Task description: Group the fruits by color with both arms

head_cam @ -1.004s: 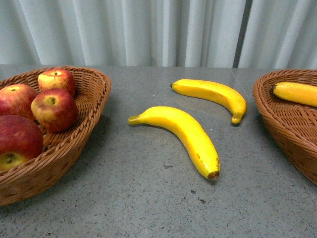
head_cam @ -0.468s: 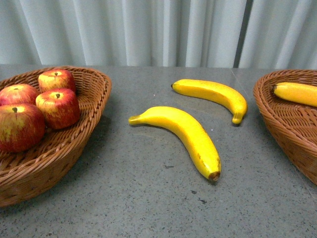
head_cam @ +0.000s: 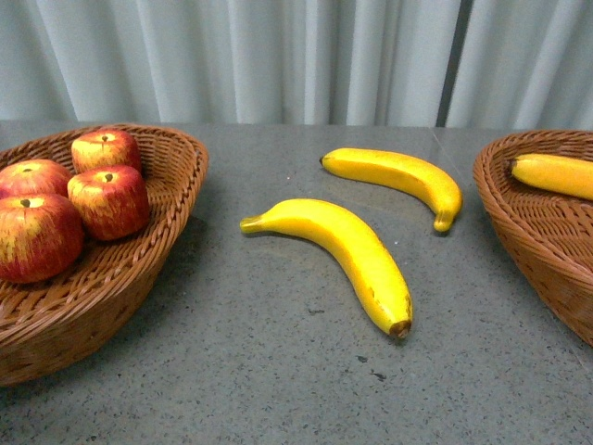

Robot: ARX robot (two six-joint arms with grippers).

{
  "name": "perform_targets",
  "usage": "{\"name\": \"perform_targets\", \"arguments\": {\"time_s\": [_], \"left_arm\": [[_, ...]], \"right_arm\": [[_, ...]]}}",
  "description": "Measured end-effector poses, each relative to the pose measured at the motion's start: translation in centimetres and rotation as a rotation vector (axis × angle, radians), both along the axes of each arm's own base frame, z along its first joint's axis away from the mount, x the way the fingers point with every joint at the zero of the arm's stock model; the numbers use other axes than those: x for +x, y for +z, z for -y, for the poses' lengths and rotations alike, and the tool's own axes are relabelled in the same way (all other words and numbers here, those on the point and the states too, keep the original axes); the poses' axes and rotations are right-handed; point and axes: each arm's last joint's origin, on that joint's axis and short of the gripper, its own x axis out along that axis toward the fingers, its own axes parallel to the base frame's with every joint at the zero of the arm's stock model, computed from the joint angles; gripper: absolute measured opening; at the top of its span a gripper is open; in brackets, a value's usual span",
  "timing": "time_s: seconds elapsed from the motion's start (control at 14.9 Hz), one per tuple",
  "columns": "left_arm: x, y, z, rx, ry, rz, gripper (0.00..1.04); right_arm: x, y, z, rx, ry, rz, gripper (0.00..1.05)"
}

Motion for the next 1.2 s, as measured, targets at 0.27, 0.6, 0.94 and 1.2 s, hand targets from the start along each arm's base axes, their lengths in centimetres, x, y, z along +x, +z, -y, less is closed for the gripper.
{"name": "perform_targets", "arguments": {"time_s": [0.27, 0.6, 0.94, 1.2], "left_arm": [[-2.1, -1.1, 0.0, 0.0, -0.003, -0.004, 0.02], [-3.6, -1.9, 0.0, 0.0, -0.003, 0.024, 0.02], [-4.8, -1.9, 0.0, 0.0, -0.003, 0.021, 0.02], [-5.6, -1.9, 0.0, 0.0, -0.004, 0.023, 0.02]], "right_arm": [[0.0, 0.0, 0.0, 0.0, 0.0, 0.0, 0.98], [0.0, 0.0, 0.0, 0.0, 0.0, 0.0, 0.98], [0.0, 0.0, 0.0, 0.0, 0.0, 0.0, 0.98], [0.0, 0.0, 0.0, 0.0, 0.0, 0.0, 0.98]]}}
